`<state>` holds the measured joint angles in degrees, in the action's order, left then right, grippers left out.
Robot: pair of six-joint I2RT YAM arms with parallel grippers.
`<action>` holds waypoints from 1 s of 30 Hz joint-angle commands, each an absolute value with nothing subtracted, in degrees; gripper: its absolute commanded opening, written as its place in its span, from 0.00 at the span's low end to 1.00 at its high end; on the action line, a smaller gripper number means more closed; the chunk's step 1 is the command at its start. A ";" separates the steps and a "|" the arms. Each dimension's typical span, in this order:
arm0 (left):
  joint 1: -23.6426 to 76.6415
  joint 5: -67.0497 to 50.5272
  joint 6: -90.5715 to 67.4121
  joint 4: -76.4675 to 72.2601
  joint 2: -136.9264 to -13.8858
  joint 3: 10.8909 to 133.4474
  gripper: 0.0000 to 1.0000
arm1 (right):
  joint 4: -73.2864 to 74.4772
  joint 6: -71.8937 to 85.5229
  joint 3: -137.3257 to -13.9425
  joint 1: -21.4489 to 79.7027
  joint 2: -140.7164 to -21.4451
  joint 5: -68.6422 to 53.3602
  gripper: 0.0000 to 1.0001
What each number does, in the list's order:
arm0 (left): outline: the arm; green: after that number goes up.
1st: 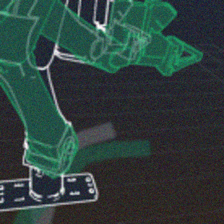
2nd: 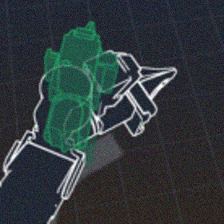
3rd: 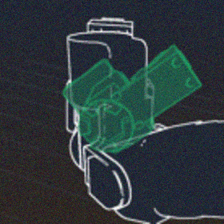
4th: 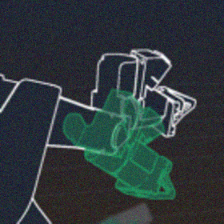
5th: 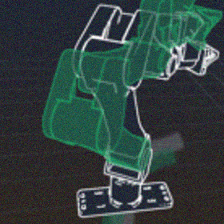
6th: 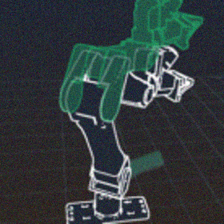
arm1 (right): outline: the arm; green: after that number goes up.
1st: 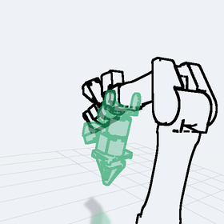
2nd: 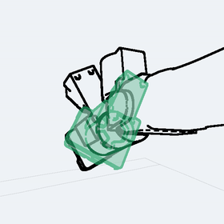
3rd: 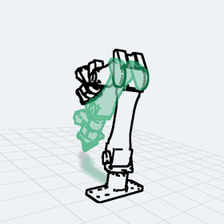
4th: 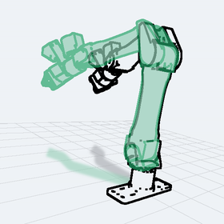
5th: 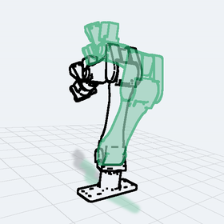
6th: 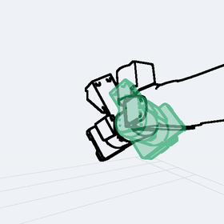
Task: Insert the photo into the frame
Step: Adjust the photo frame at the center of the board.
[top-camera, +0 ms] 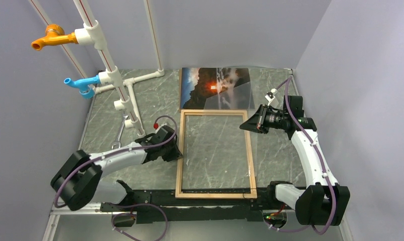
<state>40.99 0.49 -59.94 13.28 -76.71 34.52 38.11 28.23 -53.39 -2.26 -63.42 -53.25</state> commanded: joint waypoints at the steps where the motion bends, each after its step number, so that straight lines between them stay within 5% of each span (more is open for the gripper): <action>1: 41.58 4.85 -67.79 15.98 -68.78 32.53 0.00 | 36.57 27.08 -53.26 -2.39 -62.43 -55.80 0.00; 11: 41.26 6.18 -62.88 17.47 -67.93 32.04 0.04 | 33.50 27.47 -51.03 -2.33 -62.24 -57.32 0.00; 16: 41.31 7.42 -57.93 21.16 -69.58 35.44 0.42 | 32.43 26.11 -50.52 -2.29 -62.09 -59.38 0.00; 18: 41.13 7.53 -56.70 21.67 -68.87 35.74 0.65 | 31.99 25.39 -50.85 -2.22 -62.42 -60.47 0.00; 20: 40.57 6.81 -55.87 20.97 -67.67 35.01 0.75 | 31.32 25.49 -51.26 -2.21 -62.77 -61.32 0.00; 30: 33.93 -2.81 -53.00 16.97 -61.29 28.05 0.64 | 23.51 31.05 -50.62 1.73 -66.20 -62.97 0.00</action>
<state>36.14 1.96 -55.46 18.79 -63.72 30.09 29.30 29.04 -50.15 -1.13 -64.47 -60.14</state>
